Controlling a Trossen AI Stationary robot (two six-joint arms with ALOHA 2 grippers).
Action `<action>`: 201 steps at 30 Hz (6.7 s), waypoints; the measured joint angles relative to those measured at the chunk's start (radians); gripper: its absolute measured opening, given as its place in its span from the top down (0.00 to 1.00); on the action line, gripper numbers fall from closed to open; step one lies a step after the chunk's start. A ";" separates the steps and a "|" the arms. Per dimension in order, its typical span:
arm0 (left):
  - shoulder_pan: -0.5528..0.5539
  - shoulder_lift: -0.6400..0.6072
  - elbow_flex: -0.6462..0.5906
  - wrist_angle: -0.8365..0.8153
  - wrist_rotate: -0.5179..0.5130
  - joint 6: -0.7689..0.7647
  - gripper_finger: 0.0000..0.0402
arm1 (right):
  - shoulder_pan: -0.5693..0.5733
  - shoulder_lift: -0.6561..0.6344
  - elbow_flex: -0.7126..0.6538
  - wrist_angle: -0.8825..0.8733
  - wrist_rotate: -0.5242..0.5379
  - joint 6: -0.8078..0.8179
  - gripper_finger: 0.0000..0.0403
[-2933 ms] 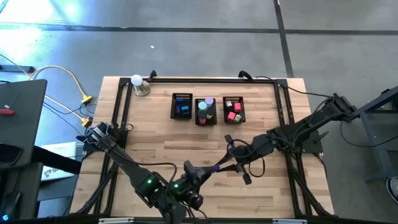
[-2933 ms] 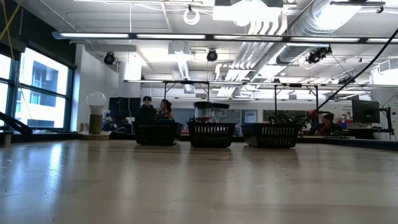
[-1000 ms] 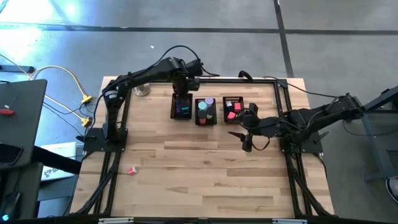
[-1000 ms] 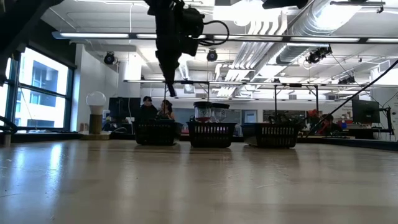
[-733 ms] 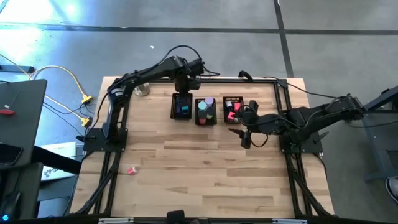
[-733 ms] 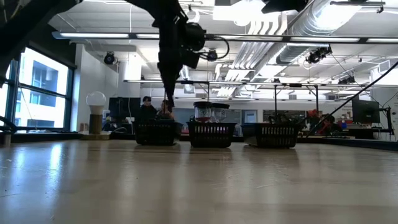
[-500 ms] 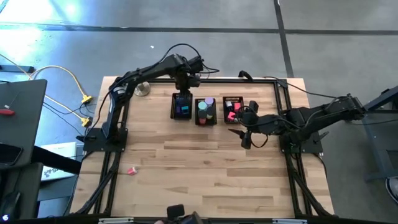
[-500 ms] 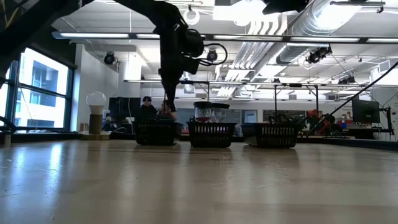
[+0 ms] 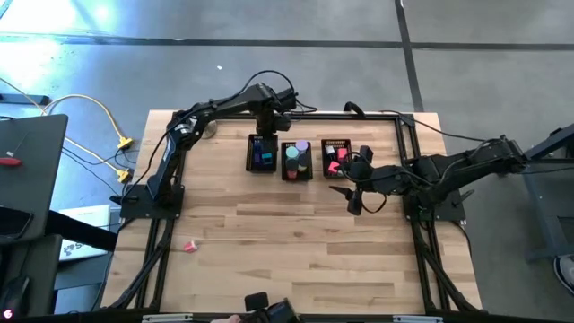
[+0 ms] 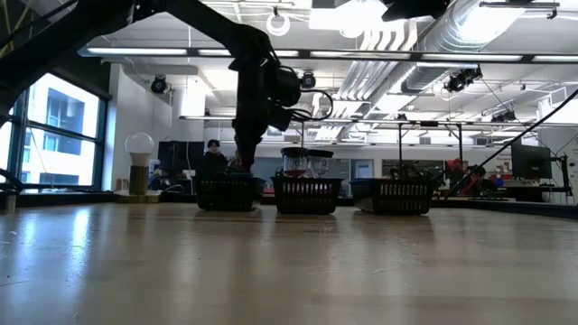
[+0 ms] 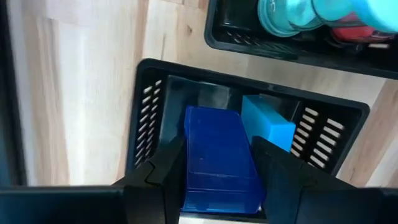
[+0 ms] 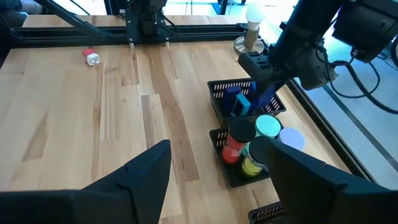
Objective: Pick & Place Office items
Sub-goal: Put the blue digital clock into the left black bin, then put the pink charger adapter into the right black bin
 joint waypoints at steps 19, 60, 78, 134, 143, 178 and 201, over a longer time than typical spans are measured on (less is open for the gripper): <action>0.013 0.008 0.000 0.042 0.036 -0.012 0.63 | 0.001 0.000 0.000 -0.016 0.000 0.030 0.38; 0.005 0.084 -0.002 0.076 0.031 -0.037 0.58 | 0.001 0.000 0.000 -0.054 -0.004 0.052 0.38; 0.005 0.084 -0.002 0.076 0.003 -0.052 0.57 | 0.001 0.000 0.000 -0.071 -0.005 0.053 0.38; -0.002 0.084 0.008 0.098 -0.021 -0.053 0.37 | 0.001 0.004 0.000 -0.073 -0.004 0.053 0.38; -0.003 0.084 0.039 0.098 -0.021 -0.052 0.37 | 0.001 0.007 0.000 -0.079 -0.004 0.046 0.38; -0.226 -0.191 0.143 -0.258 -0.060 -0.435 0.37 | 0.001 0.007 0.000 -0.188 -0.054 0.058 0.38; -0.809 -0.306 0.075 -0.258 -0.086 -0.772 0.37 | 0.074 0.007 -0.072 -0.189 -0.128 0.048 0.38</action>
